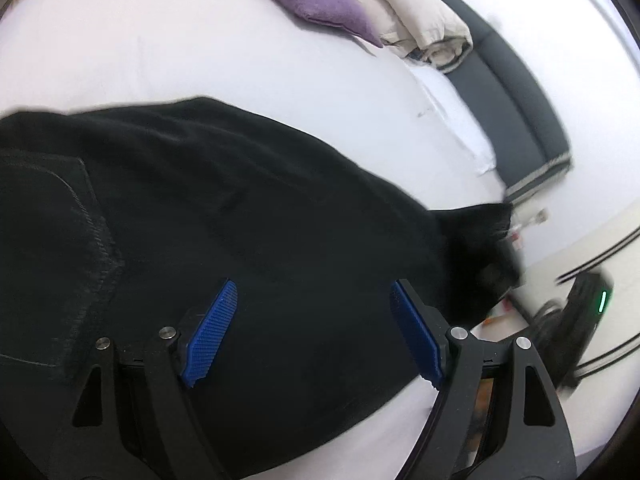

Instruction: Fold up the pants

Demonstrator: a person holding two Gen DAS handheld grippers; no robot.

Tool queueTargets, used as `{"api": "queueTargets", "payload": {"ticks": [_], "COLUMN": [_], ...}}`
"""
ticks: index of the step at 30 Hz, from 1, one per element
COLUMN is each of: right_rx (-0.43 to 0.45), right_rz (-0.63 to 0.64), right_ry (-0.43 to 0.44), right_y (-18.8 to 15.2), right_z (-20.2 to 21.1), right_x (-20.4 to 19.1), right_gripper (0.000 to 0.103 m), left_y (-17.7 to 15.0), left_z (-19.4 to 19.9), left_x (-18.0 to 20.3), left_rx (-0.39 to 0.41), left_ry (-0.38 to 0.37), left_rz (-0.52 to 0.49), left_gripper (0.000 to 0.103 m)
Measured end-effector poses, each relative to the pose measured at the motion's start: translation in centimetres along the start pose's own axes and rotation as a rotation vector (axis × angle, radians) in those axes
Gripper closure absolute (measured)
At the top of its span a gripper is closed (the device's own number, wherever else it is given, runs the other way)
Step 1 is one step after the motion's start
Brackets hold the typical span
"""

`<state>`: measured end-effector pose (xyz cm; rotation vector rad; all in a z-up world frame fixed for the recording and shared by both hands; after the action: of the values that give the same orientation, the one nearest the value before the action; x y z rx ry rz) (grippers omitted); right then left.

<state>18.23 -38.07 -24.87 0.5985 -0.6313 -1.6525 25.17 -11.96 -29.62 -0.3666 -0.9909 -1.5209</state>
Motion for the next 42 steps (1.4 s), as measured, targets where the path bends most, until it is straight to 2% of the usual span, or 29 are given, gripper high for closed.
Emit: {"api": "queueTargets", "payload": {"ticks": [1,2,7,11,16,18,20,21,22,23,28,35,42], "right_rx": [-0.016,-0.042,-0.045,-0.004,0.035,0.039,0.041,0.044,0.047,0.050,0.071,0.111,0.122], "right_rz": [0.079,0.098,0.172,0.203,0.281,0.305,0.322,0.328,0.333,0.340,0.366,0.439,0.518], "right_ry": [0.013,0.025,-0.007,-0.022,-0.039,-0.041,-0.042,-0.042,-0.043,-0.047,-0.029,0.022,0.079], "right_y": [-0.6,-1.2,-2.1,-1.6,-2.7,-3.2,-3.6,-3.6,-3.6,-3.5,-3.1,-2.9,-4.4], "right_z": [-0.5,-1.3,-2.1,-1.3,-0.5,-0.3,-0.1,0.0,0.1,0.2,0.9,2.5,3.6], "right_x": [-2.4,-3.7,-6.2,-6.7,-8.2,-8.9,-9.6,-9.7,-10.0,-10.3,-12.0,-16.4,-21.1], "right_gripper": [0.096,0.096,0.096,0.096,0.096,0.096,0.096,0.096,0.096,0.096,0.096,0.096,0.096], "left_y": [0.3,0.5,2.0,3.5,4.0,4.5,4.7,4.8,4.8,4.8,5.3,6.2,5.7], "left_z": [-0.2,-0.4,-3.4,-6.1,-8.8,-9.7,-10.0,-10.0,-9.9,-10.0,-8.3,-4.2,1.2], "left_x": [-0.3,-0.5,0.3,1.3,2.2,2.6,2.7,2.7,2.6,2.6,1.4,-0.3,-2.7], "left_rx": [-0.006,-0.013,-0.106,-0.157,-0.212,-0.225,-0.223,-0.224,-0.233,-0.237,-0.201,-0.128,-0.069], "left_ry": [-0.030,-0.051,-0.177,-0.219,-0.256,-0.280,-0.272,-0.283,-0.281,-0.268,-0.268,-0.269,-0.209], "left_rz": [0.031,0.049,0.120,0.159,0.170,0.167,0.160,0.155,0.148,0.142,0.148,0.151,0.126], "left_gripper": [0.025,0.025,0.025,0.025,0.025,0.025,0.028,0.041,0.061,0.070,0.095,0.097,0.097]}}
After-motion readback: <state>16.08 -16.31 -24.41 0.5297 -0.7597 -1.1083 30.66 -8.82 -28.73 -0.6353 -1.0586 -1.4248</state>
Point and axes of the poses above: each gripper's, at about its wrist camera, not at the fingertips, and z roughly against the way its jaws point, x to its right, y to its top, the point moved 1 cm from there along -z, roughly the way its jaws point, and after that the axes turned 10 degrees about -y, right-handed, at the moved point
